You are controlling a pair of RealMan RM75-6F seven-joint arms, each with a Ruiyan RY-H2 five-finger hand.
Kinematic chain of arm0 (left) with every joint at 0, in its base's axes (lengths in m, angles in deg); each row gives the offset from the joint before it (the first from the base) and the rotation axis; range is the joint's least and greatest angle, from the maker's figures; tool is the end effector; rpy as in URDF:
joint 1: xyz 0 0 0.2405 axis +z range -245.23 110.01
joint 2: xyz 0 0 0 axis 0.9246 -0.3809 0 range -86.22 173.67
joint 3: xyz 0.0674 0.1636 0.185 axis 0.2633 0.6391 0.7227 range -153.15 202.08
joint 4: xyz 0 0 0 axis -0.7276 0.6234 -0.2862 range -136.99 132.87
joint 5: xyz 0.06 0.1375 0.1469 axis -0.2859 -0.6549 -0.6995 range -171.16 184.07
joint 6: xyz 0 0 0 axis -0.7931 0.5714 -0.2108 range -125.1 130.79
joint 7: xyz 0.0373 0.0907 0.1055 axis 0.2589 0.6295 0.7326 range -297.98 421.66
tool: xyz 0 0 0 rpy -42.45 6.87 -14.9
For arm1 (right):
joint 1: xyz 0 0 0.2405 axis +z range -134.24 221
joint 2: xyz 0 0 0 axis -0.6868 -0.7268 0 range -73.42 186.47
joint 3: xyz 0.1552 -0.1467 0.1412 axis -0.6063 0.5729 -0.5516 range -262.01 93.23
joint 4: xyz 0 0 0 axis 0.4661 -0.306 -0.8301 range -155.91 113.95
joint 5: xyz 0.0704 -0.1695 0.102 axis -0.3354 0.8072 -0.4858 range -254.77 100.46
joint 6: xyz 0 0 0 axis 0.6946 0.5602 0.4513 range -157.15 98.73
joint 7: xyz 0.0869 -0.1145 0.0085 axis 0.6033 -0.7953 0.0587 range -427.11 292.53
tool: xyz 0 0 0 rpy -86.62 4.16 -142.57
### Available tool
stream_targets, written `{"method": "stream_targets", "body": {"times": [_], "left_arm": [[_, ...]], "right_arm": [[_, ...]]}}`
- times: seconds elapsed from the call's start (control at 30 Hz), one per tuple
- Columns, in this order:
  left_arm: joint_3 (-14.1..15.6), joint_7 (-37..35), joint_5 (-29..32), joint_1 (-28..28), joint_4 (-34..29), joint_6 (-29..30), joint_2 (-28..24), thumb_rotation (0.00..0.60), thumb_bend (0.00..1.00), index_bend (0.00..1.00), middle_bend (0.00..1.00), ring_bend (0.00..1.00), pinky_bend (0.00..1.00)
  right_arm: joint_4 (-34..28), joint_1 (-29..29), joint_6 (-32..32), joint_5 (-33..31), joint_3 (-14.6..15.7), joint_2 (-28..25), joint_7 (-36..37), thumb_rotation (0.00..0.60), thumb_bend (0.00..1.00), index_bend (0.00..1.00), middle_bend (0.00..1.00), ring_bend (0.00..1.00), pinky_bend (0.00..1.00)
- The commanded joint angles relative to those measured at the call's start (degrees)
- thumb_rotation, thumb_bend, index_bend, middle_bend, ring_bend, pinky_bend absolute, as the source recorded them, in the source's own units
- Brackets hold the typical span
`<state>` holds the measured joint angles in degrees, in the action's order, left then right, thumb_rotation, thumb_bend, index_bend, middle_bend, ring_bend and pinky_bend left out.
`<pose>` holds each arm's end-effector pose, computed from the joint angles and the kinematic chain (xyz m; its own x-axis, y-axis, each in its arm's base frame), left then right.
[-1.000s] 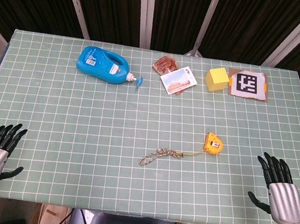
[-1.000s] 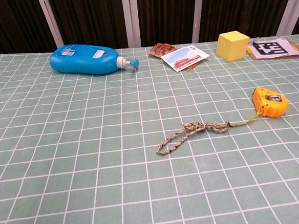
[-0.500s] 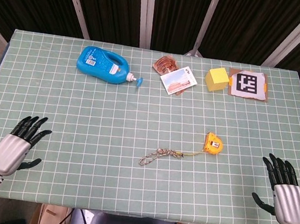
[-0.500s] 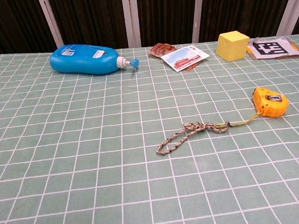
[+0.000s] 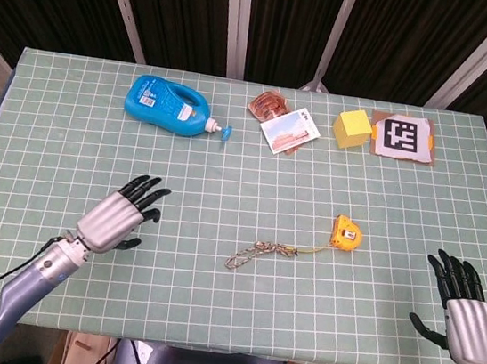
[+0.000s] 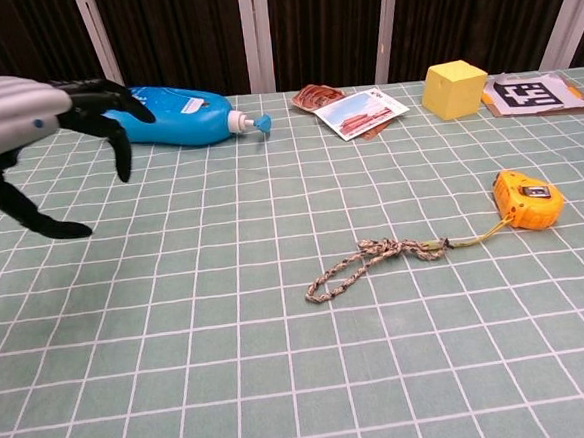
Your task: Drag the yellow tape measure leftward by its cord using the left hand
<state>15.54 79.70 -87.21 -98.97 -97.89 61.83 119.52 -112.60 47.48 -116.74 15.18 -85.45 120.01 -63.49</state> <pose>-0.1497 0.2850 0.0429 0.5730 0.0408 0.8185 0.6556 -0.6222 -0.4279 -0.3022 -0.1698 0.1587 0.3625 -0.0015 0.9320 -0.9268 -0.1062 0.3603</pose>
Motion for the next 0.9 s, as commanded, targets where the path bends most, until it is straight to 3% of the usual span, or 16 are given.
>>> {"method": "stream_targets", "body": {"times": [0.03, 0.43, 0.9], "left_arm": [[-0.8, 3.2, 2.6, -3.0, 0.1, -3.4, 3.4, 0.600, 0.23, 0.48, 0.12, 0.00, 0.10], [-1.9, 15.2, 13.1, -8.9, 4.3, -7.8, 15.8, 0.600, 0.28, 0.52, 0.12, 0.00, 0.10], [-0.8, 27.6, 25.2, -12.6, 6.5, -6.3, 25.5, 0.600, 0.35, 0.54, 0.12, 0.00, 0.09]], "right_arm": [[-0.1, 0.0, 0.1, -0.2, 0.0, -0.1, 0.2, 0.600, 0.22, 0.00, 0.00, 0.00, 0.00], [-0.8, 0.1, 1.2, -1.4, -0.2, -0.3, 1.1, 0.600, 0.22, 0.00, 0.00, 0.00, 0.00], [-1.2, 0.2, 2.0, -2.1, -0.3, -0.8, 2.5, 0.600, 0.22, 0.00, 0.00, 0.00, 0.00]]}}
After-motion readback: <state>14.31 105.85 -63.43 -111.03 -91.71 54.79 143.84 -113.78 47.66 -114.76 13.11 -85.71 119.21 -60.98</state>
